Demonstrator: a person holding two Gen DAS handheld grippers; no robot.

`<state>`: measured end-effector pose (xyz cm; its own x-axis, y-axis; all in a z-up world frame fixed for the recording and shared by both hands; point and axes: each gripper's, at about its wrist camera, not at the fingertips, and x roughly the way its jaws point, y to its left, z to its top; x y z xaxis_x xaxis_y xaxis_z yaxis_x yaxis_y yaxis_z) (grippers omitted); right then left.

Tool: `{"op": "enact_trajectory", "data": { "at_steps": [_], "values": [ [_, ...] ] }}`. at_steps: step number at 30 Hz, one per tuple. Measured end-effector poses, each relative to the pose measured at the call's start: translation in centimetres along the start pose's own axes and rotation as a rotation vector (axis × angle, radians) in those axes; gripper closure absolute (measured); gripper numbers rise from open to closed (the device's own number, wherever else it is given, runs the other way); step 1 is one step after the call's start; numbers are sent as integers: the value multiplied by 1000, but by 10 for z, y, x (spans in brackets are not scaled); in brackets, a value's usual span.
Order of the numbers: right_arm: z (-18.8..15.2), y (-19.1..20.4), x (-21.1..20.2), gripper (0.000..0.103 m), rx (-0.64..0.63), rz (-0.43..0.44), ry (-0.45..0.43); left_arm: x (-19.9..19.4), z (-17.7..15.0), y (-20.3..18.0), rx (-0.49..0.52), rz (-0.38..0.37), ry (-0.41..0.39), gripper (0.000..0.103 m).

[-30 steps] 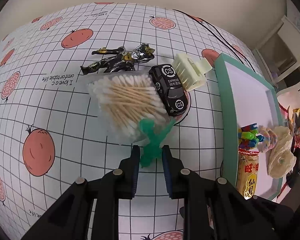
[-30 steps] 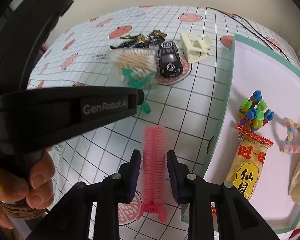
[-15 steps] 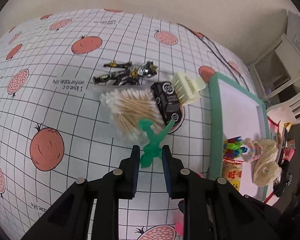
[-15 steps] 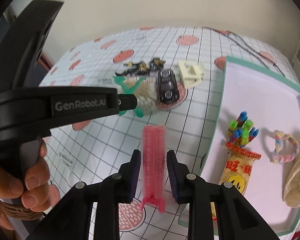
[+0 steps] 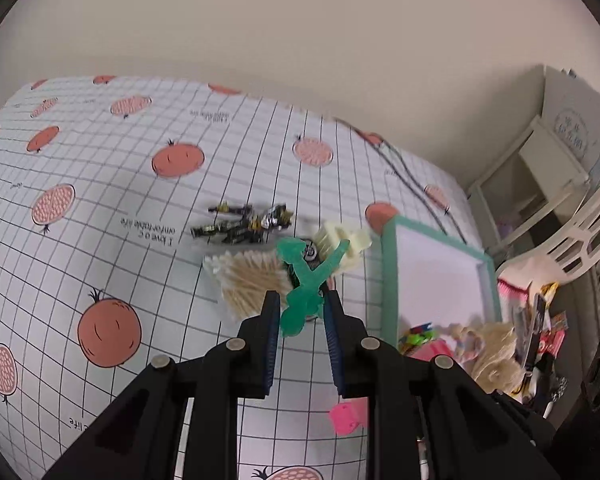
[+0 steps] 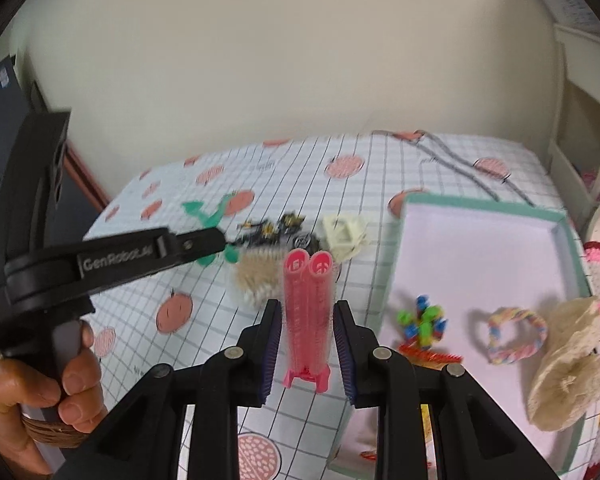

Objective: Organize objects
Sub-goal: 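Carry the green figure and pink roller over the tray with both grippers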

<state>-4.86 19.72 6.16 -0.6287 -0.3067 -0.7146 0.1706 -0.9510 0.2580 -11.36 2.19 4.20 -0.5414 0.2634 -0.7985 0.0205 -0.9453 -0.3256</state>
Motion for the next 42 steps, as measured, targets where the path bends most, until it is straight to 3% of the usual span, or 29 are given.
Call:
{"op": "enact_trajectory", "data": {
  "at_steps": [13, 23, 33, 42],
  "values": [
    [10, -57, -50, 75, 102, -151, -147, -31, 4, -7, -18, -50, -122, 80],
    [4, -94, -74, 75, 131, -264, -168, -28, -7, -38, 60, -92, -112, 80],
    [-3, -118, -81, 75, 126, -322, -153, -18, -34, -94, 214, -131, -82, 80],
    [-11, -129, -60, 74, 135, -316, -45, 4, -61, -131, 324, -145, 4, 80]
  ]
}}
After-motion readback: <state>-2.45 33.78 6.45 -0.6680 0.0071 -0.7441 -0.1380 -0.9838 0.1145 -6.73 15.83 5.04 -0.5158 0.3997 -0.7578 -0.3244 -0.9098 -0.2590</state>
